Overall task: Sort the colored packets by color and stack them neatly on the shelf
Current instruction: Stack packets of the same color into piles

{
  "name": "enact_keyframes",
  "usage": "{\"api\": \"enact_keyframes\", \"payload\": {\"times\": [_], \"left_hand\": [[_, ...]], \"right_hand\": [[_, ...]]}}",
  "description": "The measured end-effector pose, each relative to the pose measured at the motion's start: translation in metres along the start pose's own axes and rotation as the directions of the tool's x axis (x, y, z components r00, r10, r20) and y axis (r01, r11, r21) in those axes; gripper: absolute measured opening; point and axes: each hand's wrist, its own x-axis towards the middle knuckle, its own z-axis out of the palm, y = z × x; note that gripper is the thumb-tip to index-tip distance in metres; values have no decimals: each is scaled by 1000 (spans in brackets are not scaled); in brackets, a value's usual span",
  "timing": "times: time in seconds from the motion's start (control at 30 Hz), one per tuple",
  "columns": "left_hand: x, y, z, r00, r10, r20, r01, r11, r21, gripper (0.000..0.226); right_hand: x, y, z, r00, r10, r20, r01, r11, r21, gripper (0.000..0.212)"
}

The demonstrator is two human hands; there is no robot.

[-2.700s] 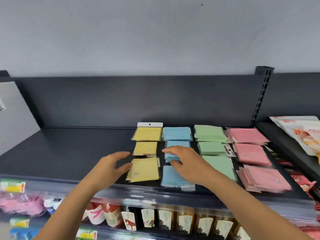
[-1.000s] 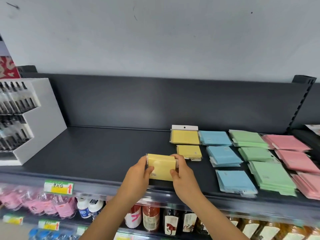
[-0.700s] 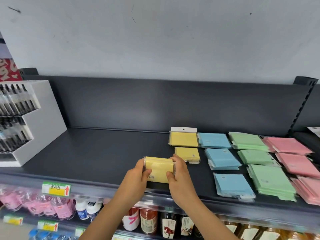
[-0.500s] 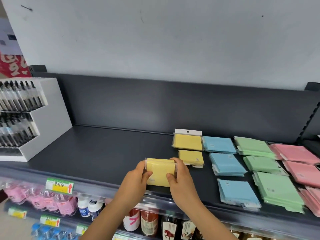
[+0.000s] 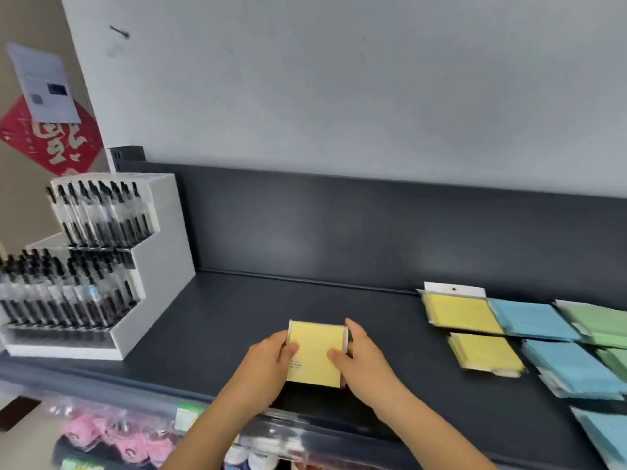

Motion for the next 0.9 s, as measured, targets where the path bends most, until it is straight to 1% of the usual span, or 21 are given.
{"api": "enact_keyframes", "payload": {"times": [0.1,0.17,0.23,0.33,0.4,0.47,0.57,0.7,0.8,0.83,0.9], "left_hand": [[18,-40,-44,998,-27,-61,29,999,17,25],[32,-67,-68,992,-76,-98,79,996,34,27],[46,-86,-85,985,-121,-122,129,990,63,28],[68,-105,-104,980,-137,-147,152,984,95,30],[81,-113,-110,977,-146,-158,165,979,117,32],[91,-121,-111,976,-153,-155,175,974,143,35],[97,-130,-106,974,-138,-179,167,974,154,36],[96,-135,-100,974,-65,-215,110,972,206,38],[96,-142,-97,968,-50,-244,109,966,235,40],[96,-144,-95,970,-55,-237,112,966,232,45],[95,-149,-93,979,-72,-192,115,969,220,67]], "right_hand": [[35,-29,53,1000,30,4,-29,999,-43,63],[58,-44,89,998,55,4,-55,997,-59,61],[77,-55,116,997,75,-11,-76,996,-43,58],[103,-69,144,993,107,-47,-106,994,20,64],[115,-77,152,989,131,-63,-127,989,71,64],[123,-83,158,987,140,-74,-135,988,72,59],[133,-90,160,989,135,-54,-136,991,-15,55],[146,-96,156,984,177,26,-176,984,-39,51],[149,-94,157,979,201,26,-198,977,-85,50],[149,-93,159,980,200,15,-198,977,-73,49],[148,-89,161,982,189,-2,-189,982,-29,49]]}}
